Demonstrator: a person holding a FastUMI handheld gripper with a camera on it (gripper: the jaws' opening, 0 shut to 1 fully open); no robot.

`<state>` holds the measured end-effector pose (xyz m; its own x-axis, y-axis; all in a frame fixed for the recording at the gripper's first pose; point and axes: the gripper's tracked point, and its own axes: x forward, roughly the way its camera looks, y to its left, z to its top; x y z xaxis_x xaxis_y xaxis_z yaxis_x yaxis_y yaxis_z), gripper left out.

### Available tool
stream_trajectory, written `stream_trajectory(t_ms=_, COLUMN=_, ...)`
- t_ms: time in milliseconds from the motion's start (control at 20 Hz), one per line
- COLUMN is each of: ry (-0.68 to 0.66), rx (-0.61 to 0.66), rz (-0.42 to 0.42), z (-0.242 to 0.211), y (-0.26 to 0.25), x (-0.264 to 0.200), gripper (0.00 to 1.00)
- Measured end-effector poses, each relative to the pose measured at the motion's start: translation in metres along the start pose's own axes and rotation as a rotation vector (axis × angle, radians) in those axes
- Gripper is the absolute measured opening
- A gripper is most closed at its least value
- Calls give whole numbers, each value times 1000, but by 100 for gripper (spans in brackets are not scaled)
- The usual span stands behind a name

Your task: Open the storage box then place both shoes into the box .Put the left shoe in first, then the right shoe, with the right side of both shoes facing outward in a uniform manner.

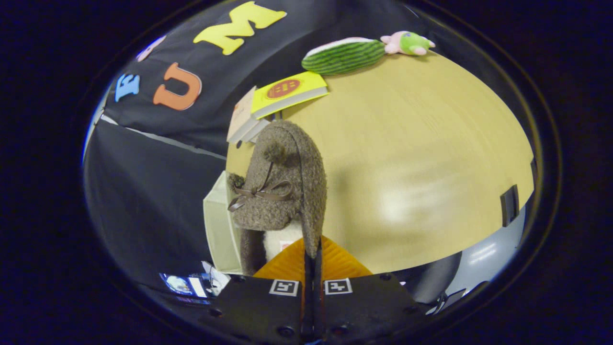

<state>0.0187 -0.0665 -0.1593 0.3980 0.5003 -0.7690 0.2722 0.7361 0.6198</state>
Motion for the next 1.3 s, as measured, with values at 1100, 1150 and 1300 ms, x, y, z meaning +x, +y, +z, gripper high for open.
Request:
stream_trajectory(t_ms=1100, ry=106, rx=-131, rz=-63, z=-54, y=153, x=120, gripper=7)
stream_trajectory(t_ms=1150, ry=103, rx=-129, rz=-55, z=-55, y=154, x=121, gripper=8)
stream_trajectory(t_ms=1300, ry=78, rx=-127, rz=14, z=-52, y=165, x=117, gripper=26)
